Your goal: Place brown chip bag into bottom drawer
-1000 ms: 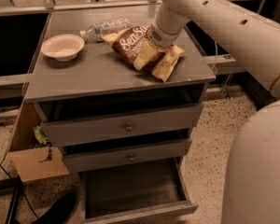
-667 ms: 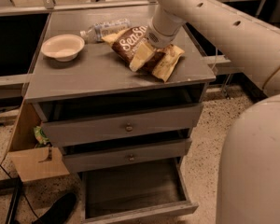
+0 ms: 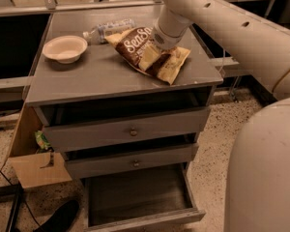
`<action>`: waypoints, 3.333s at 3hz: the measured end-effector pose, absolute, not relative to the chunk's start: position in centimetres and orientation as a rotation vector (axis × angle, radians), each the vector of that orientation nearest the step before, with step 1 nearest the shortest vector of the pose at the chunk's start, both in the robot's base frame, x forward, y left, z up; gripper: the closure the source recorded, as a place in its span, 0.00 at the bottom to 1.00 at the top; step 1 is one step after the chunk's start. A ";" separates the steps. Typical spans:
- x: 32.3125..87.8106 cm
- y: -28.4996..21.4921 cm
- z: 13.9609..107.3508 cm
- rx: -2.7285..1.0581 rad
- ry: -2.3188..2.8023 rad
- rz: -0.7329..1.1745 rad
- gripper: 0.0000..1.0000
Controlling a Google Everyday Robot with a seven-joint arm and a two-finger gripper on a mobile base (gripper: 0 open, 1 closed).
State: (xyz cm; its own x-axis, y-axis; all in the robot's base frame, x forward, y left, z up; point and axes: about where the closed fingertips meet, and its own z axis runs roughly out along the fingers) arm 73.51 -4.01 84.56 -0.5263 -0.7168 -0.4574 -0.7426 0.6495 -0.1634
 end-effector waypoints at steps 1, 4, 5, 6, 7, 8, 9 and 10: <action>73.4 -4.0 83.9 -1.140 2.389 0.066 0.67; 71.7 -4.2 85.9 -1.206 2.433 0.056 1.00; 70.9 -4.4 88.5 -1.232 2.448 0.056 1.00; 70.1 -4.7 92.4 -1.252 2.424 0.067 1.00; 70.1 -4.6 92.5 -1.251 2.422 0.068 1.00; 70.2 -4.6 92.6 -1.276 2.407 0.053 1.00; 69.2 -5.6 93.6 -1.304 2.373 0.027 1.00; 66.4 -7.6 95.1 -1.379 2.293 0.005 1.00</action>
Offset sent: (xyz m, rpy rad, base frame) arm -0.0065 -0.0060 -0.0103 -0.0258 0.0252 -0.0217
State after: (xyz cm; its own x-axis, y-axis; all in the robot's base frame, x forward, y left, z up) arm 66.43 -7.60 95.06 -0.3906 -0.8354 -0.3867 -0.8371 0.4971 -0.2284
